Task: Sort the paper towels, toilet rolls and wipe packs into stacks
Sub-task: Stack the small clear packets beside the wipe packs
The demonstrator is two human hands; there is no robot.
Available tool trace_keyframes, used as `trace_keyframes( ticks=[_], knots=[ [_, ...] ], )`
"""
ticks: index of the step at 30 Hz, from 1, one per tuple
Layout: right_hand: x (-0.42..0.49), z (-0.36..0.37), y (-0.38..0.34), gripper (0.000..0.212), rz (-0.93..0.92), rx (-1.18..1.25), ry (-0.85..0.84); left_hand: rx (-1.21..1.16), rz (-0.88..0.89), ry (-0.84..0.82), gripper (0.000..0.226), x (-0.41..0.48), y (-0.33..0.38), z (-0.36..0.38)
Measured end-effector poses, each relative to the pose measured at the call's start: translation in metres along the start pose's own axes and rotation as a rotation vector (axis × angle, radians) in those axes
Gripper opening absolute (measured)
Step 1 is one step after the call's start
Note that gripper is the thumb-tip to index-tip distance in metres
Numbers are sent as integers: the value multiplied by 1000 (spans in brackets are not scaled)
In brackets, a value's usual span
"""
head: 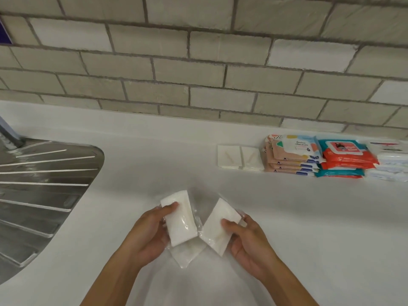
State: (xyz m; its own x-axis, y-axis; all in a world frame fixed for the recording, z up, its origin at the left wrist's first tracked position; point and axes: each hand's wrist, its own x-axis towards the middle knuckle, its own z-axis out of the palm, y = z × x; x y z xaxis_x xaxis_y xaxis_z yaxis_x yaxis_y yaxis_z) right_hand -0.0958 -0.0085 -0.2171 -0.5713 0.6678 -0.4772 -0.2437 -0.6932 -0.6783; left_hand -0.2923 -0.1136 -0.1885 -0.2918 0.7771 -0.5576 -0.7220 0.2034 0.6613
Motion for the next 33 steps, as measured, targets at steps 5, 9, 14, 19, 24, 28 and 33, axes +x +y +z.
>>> trace_keyframes(
  ticks=[5, 9, 14, 19, 24, 28, 33],
  knots=[
    [15, -3, -31, 45, -98, -124, 64, 123, 39, -60, 46, 24, 19, 24],
    [34, -1, -64, 48, -212, -263, 138, 191, 113, -54, 36, 53, 41, 52],
    [72, -3, -107, 53, -359, -512, 286, 237, 195, -61, 38, 103, 61, 87],
    [110, -2, -146, 65, -541, -830, 383, 419, 265, 23, 36, 159, 69, 121],
    [147, -7, -168, 56, -556, -989, 512, 609, 274, 102, 39, 212, 73, 142],
    [163, -8, -174, 73, -574, -1172, 576, 895, 334, 231, 63, 239, 69, 153],
    [178, -11, -169, 67, -608, -1492, 584, 1000, 403, 261, 72, 254, 60, 159]
  ],
)
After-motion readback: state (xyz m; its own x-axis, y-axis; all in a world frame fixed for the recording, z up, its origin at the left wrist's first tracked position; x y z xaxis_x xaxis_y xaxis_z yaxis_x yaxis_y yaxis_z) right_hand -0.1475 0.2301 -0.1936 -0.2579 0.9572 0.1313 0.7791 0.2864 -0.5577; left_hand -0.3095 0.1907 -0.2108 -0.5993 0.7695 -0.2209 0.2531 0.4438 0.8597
